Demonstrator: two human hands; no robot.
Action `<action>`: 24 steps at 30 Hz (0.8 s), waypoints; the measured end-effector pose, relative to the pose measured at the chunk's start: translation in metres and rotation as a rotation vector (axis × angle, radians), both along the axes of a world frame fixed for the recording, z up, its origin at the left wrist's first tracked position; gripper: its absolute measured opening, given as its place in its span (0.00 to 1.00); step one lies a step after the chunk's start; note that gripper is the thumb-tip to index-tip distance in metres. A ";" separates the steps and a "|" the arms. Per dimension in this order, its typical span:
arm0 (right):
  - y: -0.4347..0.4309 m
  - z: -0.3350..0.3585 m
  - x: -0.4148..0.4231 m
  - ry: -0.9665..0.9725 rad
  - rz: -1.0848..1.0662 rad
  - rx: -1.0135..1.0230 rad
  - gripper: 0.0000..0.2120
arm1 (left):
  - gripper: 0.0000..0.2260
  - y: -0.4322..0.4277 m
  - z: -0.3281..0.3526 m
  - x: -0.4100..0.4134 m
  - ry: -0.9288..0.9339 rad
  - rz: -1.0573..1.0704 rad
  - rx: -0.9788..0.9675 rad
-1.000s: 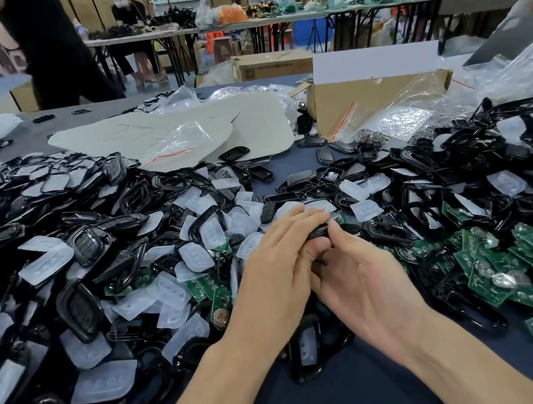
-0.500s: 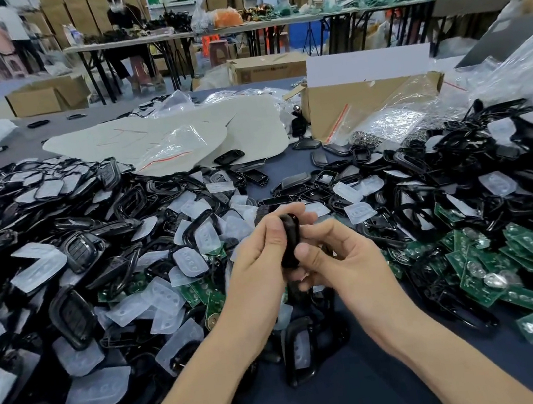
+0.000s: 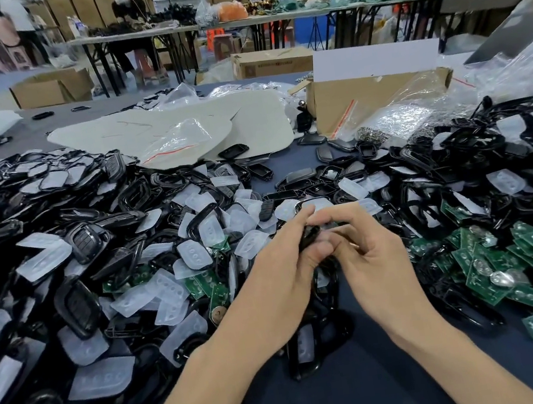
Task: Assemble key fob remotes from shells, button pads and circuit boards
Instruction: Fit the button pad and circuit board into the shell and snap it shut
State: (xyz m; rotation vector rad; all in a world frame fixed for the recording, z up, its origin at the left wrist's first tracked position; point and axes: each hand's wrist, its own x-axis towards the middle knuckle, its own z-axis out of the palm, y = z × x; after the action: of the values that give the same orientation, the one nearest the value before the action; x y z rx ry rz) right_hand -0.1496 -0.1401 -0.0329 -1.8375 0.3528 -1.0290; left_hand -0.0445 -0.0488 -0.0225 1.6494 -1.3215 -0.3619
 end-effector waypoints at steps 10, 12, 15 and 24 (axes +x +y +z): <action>-0.004 -0.010 -0.001 -0.075 -0.079 -0.166 0.10 | 0.15 0.007 0.000 0.009 -0.080 -0.071 0.009; -0.005 -0.013 -0.002 -0.091 -0.088 -0.225 0.10 | 0.15 0.007 -0.002 0.010 -0.121 -0.063 -0.018; -0.006 -0.016 -0.002 -0.070 -0.073 -0.244 0.14 | 0.14 0.007 -0.007 0.014 -0.182 -0.032 -0.032; -0.008 -0.018 -0.002 0.039 -0.100 -0.281 0.17 | 0.13 0.007 -0.012 0.013 -0.258 0.007 0.003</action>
State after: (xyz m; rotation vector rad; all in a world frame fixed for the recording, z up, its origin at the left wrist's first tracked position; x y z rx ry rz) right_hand -0.1511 -0.1481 -0.0511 -2.1106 0.3392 -1.1599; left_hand -0.0314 -0.0414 -0.0343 1.7465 -1.5040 -0.1497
